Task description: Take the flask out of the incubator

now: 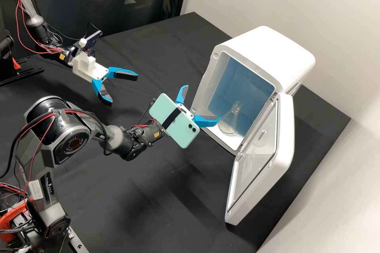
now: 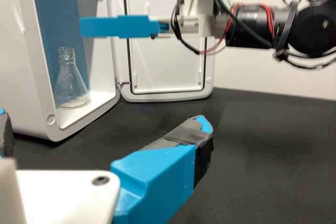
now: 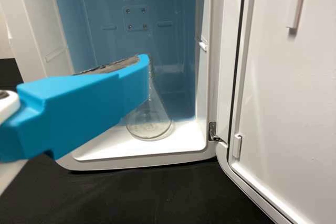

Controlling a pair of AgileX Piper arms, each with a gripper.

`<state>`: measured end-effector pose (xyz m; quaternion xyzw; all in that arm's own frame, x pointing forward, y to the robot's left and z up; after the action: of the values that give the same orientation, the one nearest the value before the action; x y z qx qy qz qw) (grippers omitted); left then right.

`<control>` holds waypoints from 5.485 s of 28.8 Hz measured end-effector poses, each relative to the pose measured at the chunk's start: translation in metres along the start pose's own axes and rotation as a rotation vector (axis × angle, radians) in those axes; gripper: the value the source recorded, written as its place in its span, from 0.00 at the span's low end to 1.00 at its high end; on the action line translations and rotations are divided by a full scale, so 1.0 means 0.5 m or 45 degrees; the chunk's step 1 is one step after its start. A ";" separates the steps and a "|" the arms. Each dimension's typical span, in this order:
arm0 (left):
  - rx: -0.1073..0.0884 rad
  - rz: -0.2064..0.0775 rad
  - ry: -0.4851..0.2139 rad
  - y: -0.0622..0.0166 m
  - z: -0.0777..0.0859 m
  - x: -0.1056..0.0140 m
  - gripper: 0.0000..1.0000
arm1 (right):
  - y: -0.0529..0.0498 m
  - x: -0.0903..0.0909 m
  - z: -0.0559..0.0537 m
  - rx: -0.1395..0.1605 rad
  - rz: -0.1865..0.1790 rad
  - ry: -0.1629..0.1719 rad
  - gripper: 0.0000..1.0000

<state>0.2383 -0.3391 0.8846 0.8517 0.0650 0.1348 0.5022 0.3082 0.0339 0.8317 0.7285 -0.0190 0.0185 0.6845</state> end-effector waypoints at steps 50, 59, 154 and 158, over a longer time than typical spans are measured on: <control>0.016 0.015 -0.054 0.005 0.018 -0.003 1.00 | -0.076 0.209 0.072 -0.162 0.025 -0.271 1.00; 0.016 0.015 -0.055 0.005 0.018 -0.003 1.00 | -0.104 0.242 0.058 -0.173 0.008 -0.306 1.00; 0.016 0.041 -0.059 0.016 0.025 0.004 1.00 | -0.096 0.437 0.102 -0.223 -0.086 -0.488 0.00; 0.016 0.041 -0.059 0.016 0.025 0.004 1.00 | -0.097 0.438 0.102 -0.231 -0.088 -0.484 0.00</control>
<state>0.2436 -0.3532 0.8861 0.8586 0.0405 0.1226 0.4961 0.5293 -0.0143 0.7921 0.6545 -0.1243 -0.1445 0.7317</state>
